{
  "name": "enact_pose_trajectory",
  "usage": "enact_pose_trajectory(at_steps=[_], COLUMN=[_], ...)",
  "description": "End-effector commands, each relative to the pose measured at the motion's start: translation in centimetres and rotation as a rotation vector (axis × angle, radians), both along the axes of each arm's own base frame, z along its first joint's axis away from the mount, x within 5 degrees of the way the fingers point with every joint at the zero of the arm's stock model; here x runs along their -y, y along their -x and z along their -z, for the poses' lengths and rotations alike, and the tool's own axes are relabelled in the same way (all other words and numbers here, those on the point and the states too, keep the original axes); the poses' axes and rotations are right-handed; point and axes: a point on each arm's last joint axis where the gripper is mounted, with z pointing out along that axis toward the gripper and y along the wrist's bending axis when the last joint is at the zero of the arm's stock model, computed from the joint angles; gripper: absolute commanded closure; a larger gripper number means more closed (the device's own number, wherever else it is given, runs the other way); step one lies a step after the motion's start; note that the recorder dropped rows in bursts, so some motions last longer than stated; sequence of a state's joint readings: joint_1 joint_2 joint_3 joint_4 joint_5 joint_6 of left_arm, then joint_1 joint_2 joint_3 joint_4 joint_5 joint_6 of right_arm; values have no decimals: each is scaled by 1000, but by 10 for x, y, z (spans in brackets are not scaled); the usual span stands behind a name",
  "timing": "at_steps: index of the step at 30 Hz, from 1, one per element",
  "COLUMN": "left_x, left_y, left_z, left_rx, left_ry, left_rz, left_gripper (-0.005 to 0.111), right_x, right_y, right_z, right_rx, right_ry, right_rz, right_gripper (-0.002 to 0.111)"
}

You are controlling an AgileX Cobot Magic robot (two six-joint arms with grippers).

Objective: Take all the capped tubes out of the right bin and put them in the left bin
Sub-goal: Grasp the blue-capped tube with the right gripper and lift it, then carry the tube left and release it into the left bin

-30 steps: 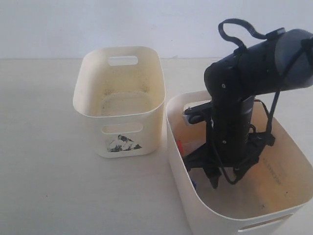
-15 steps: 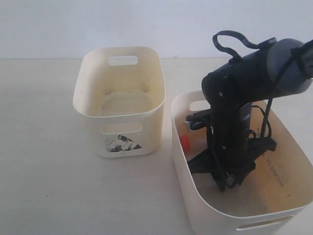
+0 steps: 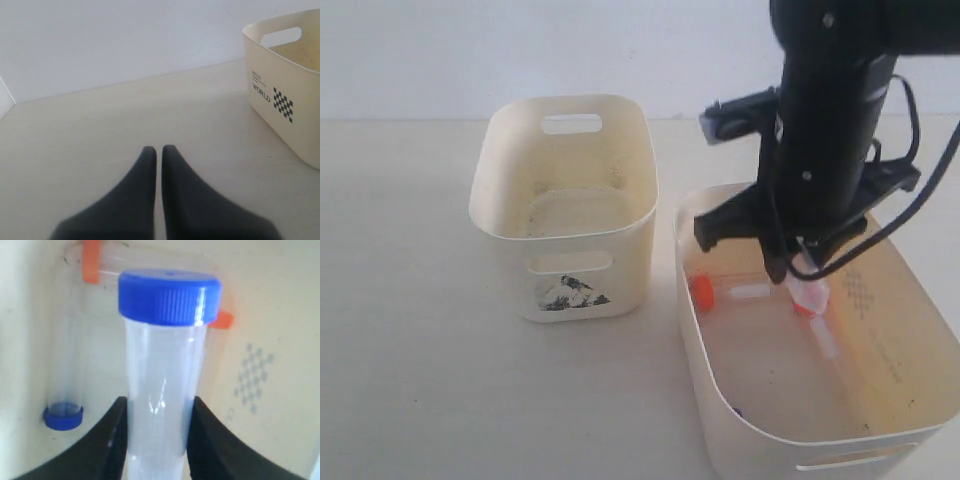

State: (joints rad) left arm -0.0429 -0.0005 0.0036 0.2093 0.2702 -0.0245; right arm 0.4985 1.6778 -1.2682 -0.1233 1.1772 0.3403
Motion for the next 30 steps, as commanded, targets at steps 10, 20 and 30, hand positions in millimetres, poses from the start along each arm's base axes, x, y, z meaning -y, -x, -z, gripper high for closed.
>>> enact_pose_trajectory(at_steps=[10, 20, 30], left_x=[0, 0, 0], left_y=[0, 0, 0], left_z=[-2, -2, -2], left_rx=[12, 12, 12], left_ry=[17, 17, 17], left_rz=[1, 1, 1], left_gripper=[102, 102, 102], right_x=[-38, -63, -66], right_y=[-18, -52, -57], right_z=[-89, -43, -29], right_rx=[588, 598, 570], right_ry=[-582, -622, -607], right_rz=[-169, -254, -254], right_gripper=[108, 108, 64])
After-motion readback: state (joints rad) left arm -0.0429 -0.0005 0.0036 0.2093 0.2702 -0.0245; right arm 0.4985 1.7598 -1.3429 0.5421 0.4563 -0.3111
